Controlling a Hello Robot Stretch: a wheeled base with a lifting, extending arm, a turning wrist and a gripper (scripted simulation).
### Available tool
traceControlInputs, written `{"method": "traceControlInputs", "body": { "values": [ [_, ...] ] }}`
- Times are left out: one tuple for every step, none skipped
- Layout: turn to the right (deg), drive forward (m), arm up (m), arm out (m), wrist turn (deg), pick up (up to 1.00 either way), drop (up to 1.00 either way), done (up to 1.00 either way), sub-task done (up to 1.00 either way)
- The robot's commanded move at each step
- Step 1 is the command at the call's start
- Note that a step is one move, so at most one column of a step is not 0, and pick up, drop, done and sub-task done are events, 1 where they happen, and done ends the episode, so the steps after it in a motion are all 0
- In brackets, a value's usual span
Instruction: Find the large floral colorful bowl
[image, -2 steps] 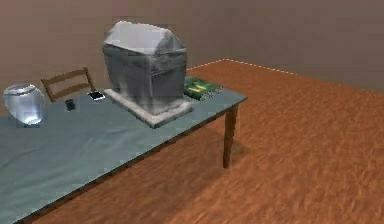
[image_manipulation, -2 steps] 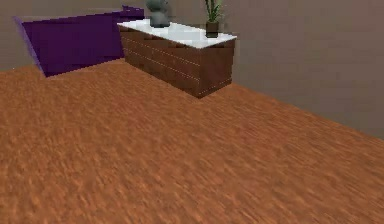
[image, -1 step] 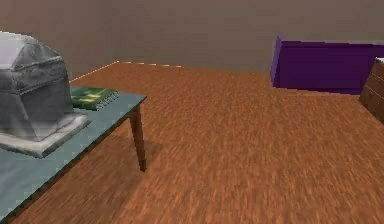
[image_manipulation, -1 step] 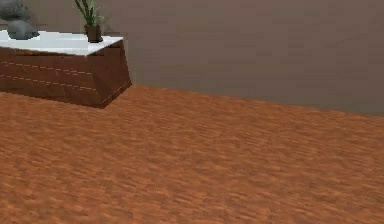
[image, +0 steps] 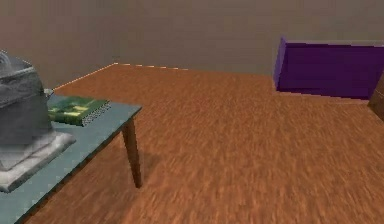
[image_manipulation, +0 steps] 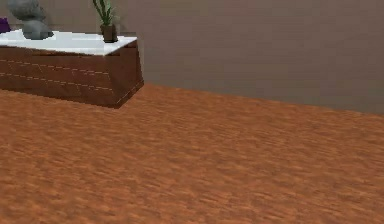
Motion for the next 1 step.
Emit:
{"method": "traceControlInputs", "body": {
  "values": [
    [6.0,0.0,0.0,0.0,0.0,0.0,0.0,0.0,0.0]
  ]
}}
